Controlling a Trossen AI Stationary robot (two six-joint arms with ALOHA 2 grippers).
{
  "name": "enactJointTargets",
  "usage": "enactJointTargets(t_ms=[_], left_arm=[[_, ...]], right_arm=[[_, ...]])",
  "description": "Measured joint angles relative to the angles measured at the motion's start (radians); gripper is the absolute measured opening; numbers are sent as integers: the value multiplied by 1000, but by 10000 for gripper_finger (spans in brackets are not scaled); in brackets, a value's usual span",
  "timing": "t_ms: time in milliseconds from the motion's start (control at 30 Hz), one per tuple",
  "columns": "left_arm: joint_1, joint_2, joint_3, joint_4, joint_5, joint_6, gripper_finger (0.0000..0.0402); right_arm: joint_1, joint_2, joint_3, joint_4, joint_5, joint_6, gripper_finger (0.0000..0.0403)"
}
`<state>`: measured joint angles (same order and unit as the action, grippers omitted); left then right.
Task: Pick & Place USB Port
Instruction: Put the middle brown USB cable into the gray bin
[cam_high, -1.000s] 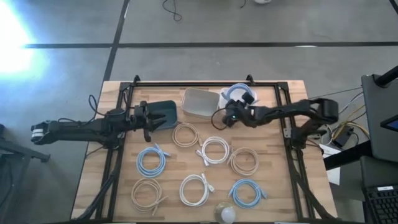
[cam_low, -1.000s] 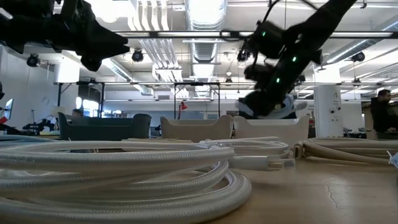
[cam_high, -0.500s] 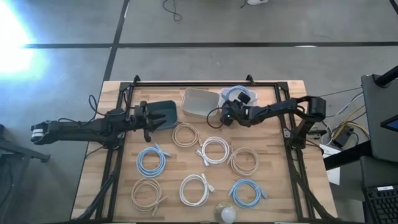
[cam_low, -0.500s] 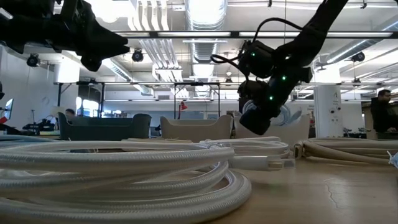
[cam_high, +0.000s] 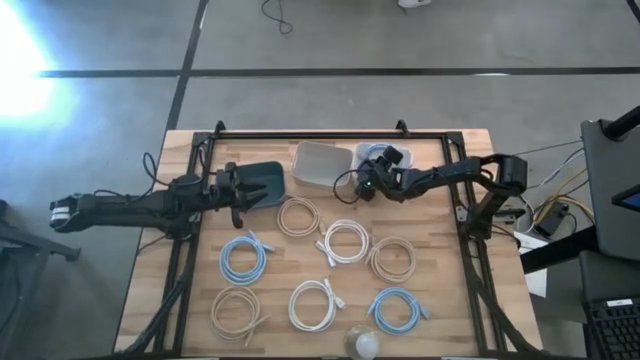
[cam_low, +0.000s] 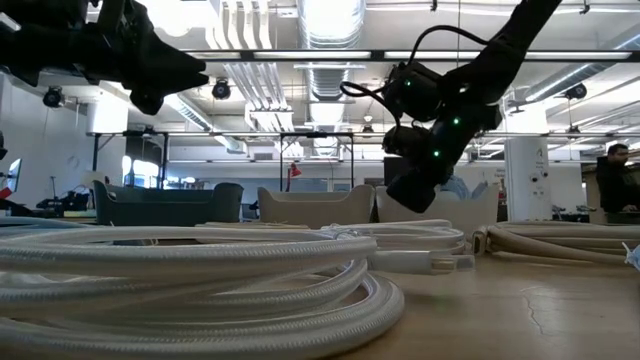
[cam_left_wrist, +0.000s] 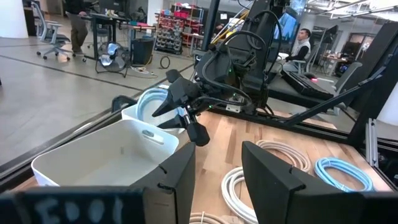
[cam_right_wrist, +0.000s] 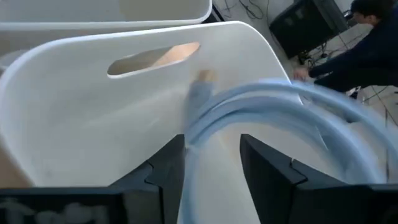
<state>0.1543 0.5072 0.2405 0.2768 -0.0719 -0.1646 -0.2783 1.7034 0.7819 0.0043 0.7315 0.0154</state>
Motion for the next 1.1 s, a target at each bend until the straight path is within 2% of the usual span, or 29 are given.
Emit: enactJointTargets(t_ms=[200,400,567,900,967,1100], left_arm=[[0,0,0,0,0,0,135],[1,1,0,0,0,0,136],[0,2,0,-1,0,0,135],[0,9,0,0,28,-21,135],[-1,19,0,-1,38,-22,135],[-5,46,0,0,47,-36,135]], right_arm=[[8,-48,19,-34,-12,7,166],[39,-141,59,-149,-35,60,169],[73,-221,64,-167,-157,165,168],[162,-310,64,-248,-543,168,153],[187,-310,64,-292,-575,194,151],[248,-292,64,-401,-575,276,152]])
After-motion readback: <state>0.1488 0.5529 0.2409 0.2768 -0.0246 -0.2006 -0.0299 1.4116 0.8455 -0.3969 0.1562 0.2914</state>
